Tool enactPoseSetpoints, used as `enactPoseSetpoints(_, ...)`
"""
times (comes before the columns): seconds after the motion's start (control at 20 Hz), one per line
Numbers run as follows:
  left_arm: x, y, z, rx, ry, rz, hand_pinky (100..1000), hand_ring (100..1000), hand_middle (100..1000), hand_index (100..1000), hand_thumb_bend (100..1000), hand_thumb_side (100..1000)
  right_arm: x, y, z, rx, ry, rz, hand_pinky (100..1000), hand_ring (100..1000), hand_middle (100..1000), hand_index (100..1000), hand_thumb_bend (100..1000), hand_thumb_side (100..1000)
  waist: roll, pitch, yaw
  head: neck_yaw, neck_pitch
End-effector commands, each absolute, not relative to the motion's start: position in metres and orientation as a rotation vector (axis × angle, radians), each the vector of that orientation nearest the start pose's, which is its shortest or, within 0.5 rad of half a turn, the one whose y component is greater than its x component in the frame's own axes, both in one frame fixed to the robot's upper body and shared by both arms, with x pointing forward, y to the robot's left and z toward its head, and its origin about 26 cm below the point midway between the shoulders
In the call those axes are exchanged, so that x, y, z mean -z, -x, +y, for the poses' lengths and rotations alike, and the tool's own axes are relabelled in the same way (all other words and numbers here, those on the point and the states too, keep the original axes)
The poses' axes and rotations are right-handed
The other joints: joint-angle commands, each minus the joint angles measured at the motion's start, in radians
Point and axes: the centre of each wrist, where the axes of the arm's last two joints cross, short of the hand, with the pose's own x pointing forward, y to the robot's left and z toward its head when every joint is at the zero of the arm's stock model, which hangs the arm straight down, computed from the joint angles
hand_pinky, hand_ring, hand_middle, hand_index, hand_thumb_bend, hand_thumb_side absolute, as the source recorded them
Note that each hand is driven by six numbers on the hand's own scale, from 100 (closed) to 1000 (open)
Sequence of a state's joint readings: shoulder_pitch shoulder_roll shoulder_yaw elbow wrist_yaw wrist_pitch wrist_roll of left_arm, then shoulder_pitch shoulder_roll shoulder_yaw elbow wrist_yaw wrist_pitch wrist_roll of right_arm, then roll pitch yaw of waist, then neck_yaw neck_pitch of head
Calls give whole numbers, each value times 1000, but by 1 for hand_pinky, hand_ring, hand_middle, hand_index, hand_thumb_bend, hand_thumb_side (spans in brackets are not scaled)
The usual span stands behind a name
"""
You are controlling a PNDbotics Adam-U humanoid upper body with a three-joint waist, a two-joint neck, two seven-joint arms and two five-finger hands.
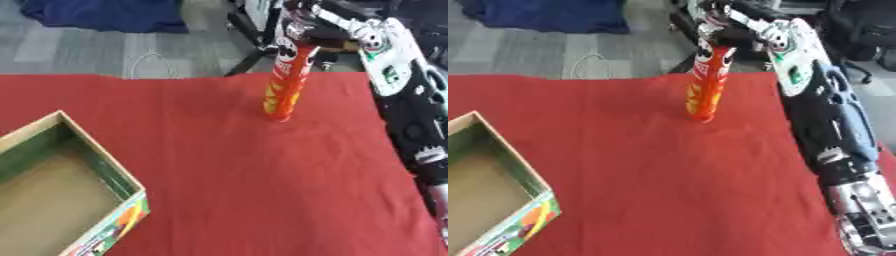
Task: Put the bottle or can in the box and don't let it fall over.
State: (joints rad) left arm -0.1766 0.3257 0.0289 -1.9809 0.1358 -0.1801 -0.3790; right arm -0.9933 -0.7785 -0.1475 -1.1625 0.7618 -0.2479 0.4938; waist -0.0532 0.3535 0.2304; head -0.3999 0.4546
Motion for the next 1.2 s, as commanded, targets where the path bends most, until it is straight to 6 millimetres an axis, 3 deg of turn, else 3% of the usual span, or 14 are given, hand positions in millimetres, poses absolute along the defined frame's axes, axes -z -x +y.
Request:
enactPoseSetpoints(0.05,-174,-287,282,735,125,-2257,371,871,661,692,100,705,-372,-405,-411,-1247,1238,-1591,884,905,896,968,100,1000,3,-8,3,-5,-12)
enactPoseSetpoints(0.55,-174,-287,281,737,122,-2259,371,871,661,692,100,706,-370,-407,-410,-1282,1253,-1578,867,865,878,933,100,1000,-1,-2,6,-6,-15)
enactPoseSetpoints(1.2,-175,-288,281,736,115,-2262,373,872,661,691,100,706,-355,-413,-411,-1299,1153,-1594,892,840,887,965,100,1000,-3,6,9,-10,-14)
